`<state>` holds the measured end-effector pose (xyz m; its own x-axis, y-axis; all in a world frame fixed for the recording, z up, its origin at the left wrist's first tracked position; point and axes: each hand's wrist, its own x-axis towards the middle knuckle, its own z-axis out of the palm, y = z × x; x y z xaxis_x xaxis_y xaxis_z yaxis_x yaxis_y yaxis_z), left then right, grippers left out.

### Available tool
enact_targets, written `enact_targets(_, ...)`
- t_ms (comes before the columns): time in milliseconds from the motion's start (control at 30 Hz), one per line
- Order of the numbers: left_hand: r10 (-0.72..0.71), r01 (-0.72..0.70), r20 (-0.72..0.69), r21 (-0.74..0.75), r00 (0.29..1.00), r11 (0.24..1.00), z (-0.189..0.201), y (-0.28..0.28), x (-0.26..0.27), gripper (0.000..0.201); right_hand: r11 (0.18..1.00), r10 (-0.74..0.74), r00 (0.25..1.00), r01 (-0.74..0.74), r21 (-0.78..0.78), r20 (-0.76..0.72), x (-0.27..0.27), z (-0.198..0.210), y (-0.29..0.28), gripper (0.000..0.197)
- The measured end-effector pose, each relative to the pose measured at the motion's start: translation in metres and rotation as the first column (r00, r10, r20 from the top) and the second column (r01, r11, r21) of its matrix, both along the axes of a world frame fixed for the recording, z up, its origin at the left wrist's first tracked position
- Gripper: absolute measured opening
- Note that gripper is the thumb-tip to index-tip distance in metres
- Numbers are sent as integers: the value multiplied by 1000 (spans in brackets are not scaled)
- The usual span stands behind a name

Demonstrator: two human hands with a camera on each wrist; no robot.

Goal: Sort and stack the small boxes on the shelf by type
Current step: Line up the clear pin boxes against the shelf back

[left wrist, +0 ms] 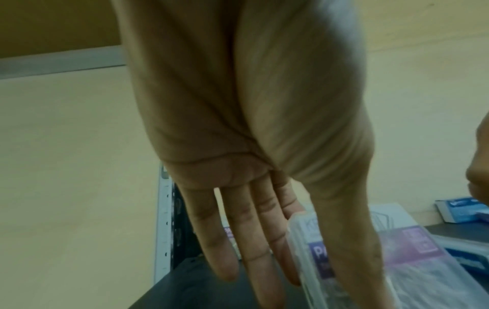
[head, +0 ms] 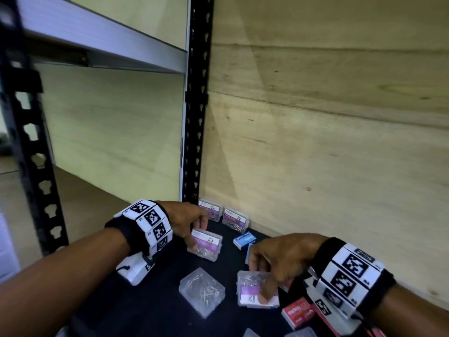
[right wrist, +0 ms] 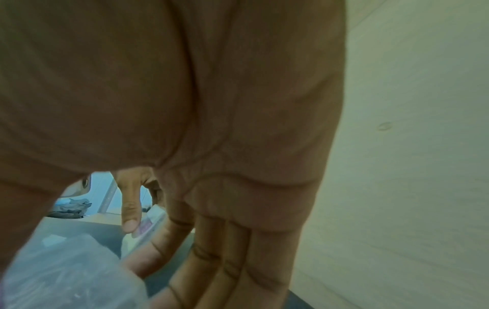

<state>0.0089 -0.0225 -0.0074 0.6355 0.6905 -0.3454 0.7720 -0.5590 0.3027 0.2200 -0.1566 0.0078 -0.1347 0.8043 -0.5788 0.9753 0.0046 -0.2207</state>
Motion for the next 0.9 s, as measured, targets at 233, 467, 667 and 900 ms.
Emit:
enact_targets(233, 67, -67, 1, 96, 998, 993, -5, 29, -12, 39, 990, 19, 996, -7, 139, -86, -5, 3, 22, 35)
enact_targets(467, 62, -58, -19, 184, 998, 981, -10, 43, -14, 39, 948, 30, 994, 4, 318, -104, -6, 15, 55, 30)
enact_targets(667, 68, -61, -30, 195, 997, 979, -13, 55, -12, 43, 890, -22, 997, 52, 452, -71, -14, 10, 84, 39)
enact_targets(900, 49, -41, -33, 224, 998, 974, -17, 61, -9, 44, 898, 27, 999, -39, 439, 33, -30, 1, 103, 41)
